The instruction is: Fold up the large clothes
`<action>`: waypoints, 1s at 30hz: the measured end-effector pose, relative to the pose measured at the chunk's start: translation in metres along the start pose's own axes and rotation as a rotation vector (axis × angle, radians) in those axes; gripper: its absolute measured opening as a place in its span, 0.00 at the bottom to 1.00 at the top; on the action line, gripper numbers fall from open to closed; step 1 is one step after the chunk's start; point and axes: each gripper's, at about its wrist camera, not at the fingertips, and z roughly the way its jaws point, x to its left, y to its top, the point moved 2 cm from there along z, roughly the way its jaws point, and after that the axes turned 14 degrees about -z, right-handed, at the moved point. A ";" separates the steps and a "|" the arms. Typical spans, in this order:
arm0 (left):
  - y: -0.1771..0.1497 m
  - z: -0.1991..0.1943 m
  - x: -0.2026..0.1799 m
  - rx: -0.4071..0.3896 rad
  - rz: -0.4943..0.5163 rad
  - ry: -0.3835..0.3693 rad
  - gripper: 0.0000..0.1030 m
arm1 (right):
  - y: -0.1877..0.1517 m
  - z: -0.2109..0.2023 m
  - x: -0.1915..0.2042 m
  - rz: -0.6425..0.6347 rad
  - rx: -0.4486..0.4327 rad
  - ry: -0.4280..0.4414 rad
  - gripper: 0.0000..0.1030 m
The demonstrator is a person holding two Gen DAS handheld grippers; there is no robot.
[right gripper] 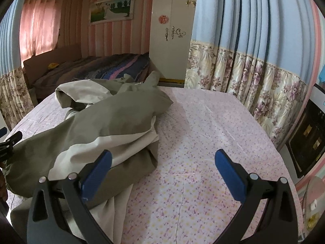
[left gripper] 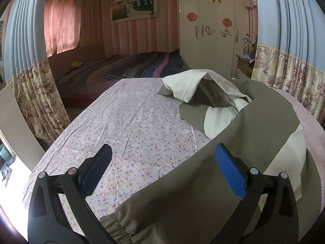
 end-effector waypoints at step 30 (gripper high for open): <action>-0.006 -0.028 -0.003 -0.026 0.004 -0.032 0.97 | -0.003 -0.027 0.013 0.015 -0.045 0.042 0.98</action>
